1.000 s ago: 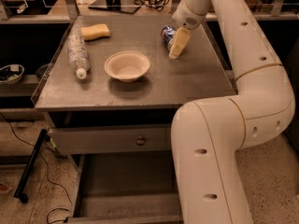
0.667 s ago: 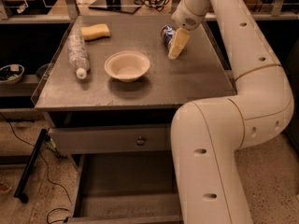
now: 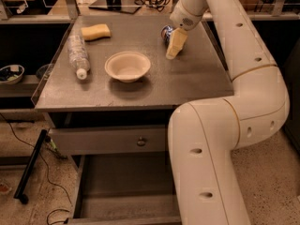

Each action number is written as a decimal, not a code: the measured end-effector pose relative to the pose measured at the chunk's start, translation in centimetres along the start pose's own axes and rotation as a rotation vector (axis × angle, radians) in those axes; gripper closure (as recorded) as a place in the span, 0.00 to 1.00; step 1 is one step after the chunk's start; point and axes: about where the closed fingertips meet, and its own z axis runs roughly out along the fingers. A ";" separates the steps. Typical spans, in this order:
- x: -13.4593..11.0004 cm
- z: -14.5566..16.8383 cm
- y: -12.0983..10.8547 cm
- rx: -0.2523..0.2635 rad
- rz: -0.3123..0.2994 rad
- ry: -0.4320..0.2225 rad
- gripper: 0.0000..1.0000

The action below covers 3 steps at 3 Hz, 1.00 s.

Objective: Place pepsi can into middle drawer

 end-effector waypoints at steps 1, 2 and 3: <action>1.2 -4.2 0.4 0.018 0.039 -0.035 0.00; 2.8 -9.1 0.8 0.059 0.091 -0.049 0.00; 4.9 -16.0 1.6 0.135 0.139 -0.054 0.00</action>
Offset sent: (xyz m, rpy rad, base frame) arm -0.1417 -0.0820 0.0701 0.1046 -0.0395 -0.1493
